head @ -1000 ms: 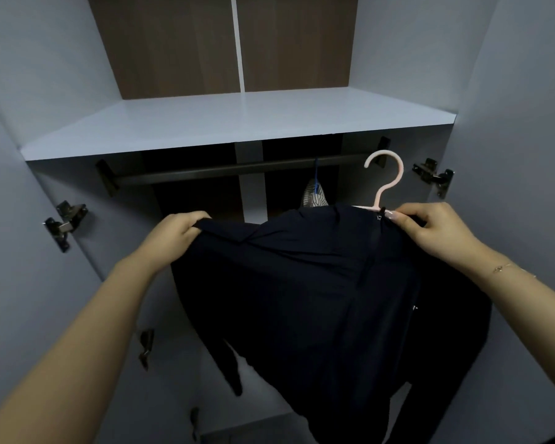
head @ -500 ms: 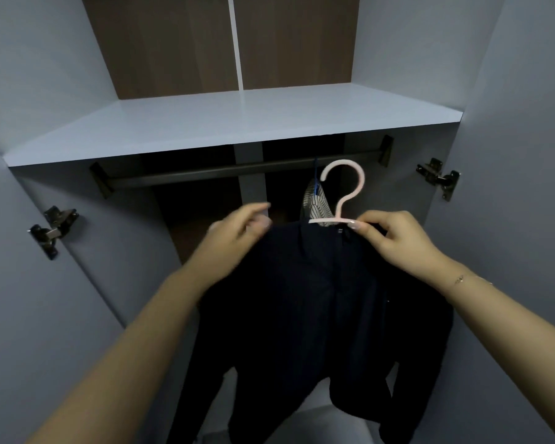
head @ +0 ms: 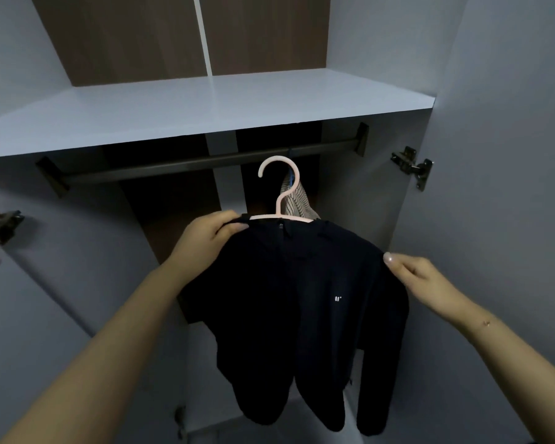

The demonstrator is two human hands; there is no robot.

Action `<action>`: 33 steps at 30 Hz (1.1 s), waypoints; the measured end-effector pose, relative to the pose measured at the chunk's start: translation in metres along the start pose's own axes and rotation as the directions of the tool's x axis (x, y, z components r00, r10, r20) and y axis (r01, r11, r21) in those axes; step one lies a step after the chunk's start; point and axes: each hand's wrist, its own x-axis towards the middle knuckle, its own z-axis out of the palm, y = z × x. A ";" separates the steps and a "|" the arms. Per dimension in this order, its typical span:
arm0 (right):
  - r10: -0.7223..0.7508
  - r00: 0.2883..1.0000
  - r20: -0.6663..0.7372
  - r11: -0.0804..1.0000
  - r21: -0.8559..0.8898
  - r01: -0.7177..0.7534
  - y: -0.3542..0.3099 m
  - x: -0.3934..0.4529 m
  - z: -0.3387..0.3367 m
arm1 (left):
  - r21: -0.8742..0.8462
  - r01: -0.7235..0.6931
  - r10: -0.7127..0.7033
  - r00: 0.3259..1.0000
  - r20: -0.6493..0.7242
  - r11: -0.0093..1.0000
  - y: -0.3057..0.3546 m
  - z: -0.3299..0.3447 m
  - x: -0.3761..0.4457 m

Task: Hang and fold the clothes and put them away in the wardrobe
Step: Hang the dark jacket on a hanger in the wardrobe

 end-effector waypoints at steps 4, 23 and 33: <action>-0.128 0.979 -0.157 0.981 -0.167 0.101 0.013 -0.003 0.006 | 0.082 -0.013 0.005 0.995 0.096 0.997 -0.019 -0.005 0.008; 0.047 0.996 0.082 0.999 0.020 -0.049 -0.020 0.001 0.018 | 0.042 0.030 -0.041 0.957 0.288 0.999 -0.010 0.118 0.063; 0.308 0.949 -0.067 0.912 -0.262 -0.315 -0.012 -0.032 -0.026 | 0.377 0.209 -0.267 0.958 0.106 0.902 -0.048 0.181 0.101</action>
